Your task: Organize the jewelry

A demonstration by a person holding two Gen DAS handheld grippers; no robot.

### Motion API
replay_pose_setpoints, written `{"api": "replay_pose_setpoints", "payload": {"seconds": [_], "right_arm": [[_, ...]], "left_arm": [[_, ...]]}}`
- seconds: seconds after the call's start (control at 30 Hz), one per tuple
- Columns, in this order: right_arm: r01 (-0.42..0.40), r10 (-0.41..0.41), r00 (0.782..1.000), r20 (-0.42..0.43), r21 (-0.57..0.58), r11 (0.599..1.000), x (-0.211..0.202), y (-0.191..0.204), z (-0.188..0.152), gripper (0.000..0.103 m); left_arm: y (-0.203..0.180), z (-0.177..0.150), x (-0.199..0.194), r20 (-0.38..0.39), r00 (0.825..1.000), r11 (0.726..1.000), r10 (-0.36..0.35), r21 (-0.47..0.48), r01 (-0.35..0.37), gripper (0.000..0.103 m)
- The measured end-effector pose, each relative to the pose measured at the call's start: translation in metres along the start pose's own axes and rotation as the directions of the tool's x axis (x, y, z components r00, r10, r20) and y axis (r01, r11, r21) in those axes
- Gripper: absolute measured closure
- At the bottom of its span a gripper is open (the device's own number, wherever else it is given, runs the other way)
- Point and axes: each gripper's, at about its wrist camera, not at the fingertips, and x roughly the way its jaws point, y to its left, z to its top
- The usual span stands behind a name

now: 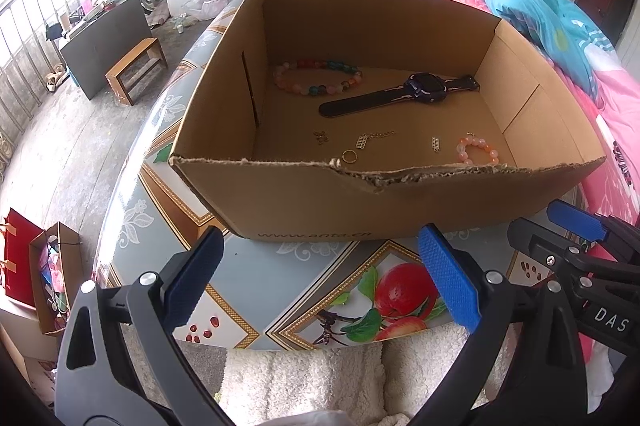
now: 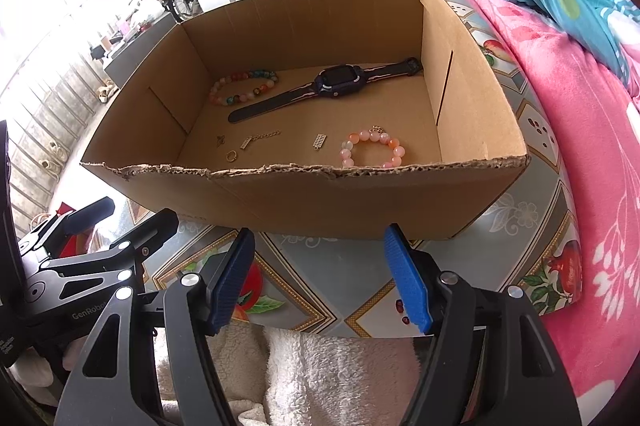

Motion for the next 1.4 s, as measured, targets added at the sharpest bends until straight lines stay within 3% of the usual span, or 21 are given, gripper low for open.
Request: {"api": "replay_pose_setpoints", "payload": {"seconds": [1.4], "right_arm": [[-0.001,0.001,1.0,0.002,0.003,1.0,-0.0003,-0.0012,0.0,0.037]], "left_arm": [[0.0006,0.0033,-0.0007,0.004,1.0,1.0,0.003,-0.002,-0.003,0.009]]}}
